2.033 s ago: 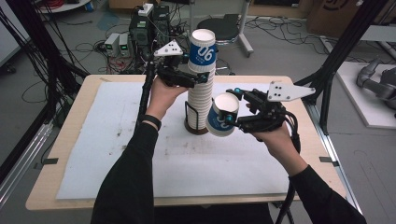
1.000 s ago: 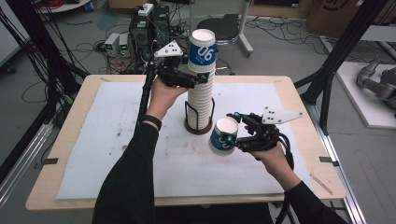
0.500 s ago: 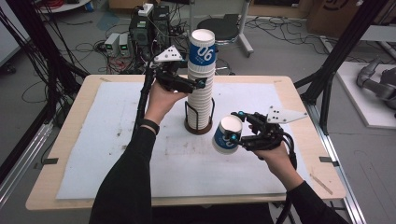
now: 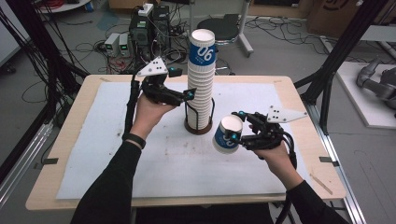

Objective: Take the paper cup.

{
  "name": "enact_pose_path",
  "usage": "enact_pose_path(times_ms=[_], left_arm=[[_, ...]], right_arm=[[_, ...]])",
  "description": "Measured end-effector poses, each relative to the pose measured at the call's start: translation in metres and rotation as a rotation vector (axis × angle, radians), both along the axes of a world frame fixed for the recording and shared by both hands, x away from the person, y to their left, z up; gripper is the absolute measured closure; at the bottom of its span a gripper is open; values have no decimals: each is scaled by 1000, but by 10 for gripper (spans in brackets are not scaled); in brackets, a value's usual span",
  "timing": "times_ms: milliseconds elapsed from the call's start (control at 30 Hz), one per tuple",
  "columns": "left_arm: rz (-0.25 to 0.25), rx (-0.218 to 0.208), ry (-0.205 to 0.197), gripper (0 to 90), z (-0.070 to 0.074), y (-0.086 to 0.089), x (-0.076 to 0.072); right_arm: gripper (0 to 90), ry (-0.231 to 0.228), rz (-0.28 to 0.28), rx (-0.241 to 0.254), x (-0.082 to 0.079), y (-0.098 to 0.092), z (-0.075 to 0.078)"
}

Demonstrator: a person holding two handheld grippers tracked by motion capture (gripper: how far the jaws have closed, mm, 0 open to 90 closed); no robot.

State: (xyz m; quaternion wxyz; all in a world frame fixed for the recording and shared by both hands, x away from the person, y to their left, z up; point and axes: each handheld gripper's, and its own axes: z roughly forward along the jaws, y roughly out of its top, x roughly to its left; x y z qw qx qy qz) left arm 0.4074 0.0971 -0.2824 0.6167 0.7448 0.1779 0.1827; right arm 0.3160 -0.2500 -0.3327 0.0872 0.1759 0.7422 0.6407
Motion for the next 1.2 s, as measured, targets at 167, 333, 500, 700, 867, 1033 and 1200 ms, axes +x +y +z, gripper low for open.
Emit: enact_pose_path(times_ms=[167,333,500,700,867,1033,1200], left_arm=[[6,-22,-21,85,-8,11,-18],[8,-25,-35,85,-18,19,-36],[1,-24,-34,85,-27,24,-50],[-14,-28,-11,85,-46,28,-68],[-28,-16,23,85,-65,30,-79],[-41,-15,39,85,-78,32,-89],[-61,-10,46,85,-83,31,-96]], right_arm=[[309,3,-4,-3,1,0,-1],[309,3,-3,-4,1,1,-1],[309,3,-3,-6,2,1,-2],[309,-1,-7,-9,3,0,-3],[309,0,-7,-9,3,-1,-3],[309,-2,-7,-16,3,-1,-4],[309,-9,-11,-26,2,-3,-6]])
